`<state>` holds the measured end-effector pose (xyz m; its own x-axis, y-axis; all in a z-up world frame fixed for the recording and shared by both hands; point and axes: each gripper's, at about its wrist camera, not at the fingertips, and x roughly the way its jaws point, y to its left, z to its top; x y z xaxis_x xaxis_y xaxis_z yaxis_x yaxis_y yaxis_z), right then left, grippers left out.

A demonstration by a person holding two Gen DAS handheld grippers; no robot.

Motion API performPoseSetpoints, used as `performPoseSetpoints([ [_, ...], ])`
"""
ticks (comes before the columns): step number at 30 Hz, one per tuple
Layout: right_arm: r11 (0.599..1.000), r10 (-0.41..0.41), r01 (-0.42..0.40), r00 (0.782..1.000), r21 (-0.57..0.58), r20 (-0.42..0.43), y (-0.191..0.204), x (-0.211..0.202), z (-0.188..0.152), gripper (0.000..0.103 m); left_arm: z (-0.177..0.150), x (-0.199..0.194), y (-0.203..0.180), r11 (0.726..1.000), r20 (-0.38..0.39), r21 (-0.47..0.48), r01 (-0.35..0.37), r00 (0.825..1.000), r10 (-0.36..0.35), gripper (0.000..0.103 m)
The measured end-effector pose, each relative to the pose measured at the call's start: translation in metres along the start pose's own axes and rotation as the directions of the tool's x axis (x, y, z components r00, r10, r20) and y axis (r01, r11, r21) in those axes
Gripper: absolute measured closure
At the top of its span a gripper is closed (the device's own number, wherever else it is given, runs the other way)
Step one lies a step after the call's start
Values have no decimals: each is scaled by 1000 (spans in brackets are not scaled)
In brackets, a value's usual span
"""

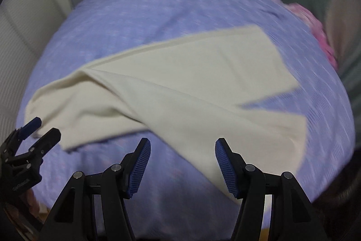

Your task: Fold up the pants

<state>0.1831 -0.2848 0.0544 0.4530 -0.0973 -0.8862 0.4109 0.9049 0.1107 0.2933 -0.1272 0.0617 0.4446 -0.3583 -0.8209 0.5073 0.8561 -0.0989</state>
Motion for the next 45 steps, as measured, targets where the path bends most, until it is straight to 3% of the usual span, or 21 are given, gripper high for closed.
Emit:
performPoseSetpoints([
  [6,979,-68,81,995,186,-75,-77,11,-39,42,-7,44,-39,995,-121,-32,93,988,-97,18],
  [12,929,-95,130,989,346,-116,-128,24,-79,42,-22,78,-60,997,-195,-37,73,978,-79,20],
  [17,866,-14,85,989,492,-146,-155,45,-110,42,-26,94,-68,996,-222,-46,78,971,-86,20],
  [25,836,95,9,983,549,-159,-155,72,-126,42,-24,112,-76,996,-256,-40,77,963,-84,23],
  [29,809,142,-23,977,588,-157,-153,83,-128,45,-23,118,-68,994,-258,-81,75,962,-94,24],
  [31,789,176,-38,970,613,-166,-154,91,-130,60,-18,122,-59,990,-251,-122,69,963,-98,25],
  [34,753,215,-54,962,656,-168,-157,99,-133,76,-8,129,-45,981,-236,-187,60,966,-104,30],
  [38,784,179,-43,971,619,-160,-153,83,-118,87,-1,133,-48,981,-239,-171,91,962,-132,40],
  [41,780,147,-75,987,622,-66,-160,53,-91,88,-2,135,-57,978,-244,-165,127,955,-165,40],
  [45,824,34,-49,999,564,36,-167,18,-52,91,-3,138,-61,965,-247,-211,158,946,-209,40],
])
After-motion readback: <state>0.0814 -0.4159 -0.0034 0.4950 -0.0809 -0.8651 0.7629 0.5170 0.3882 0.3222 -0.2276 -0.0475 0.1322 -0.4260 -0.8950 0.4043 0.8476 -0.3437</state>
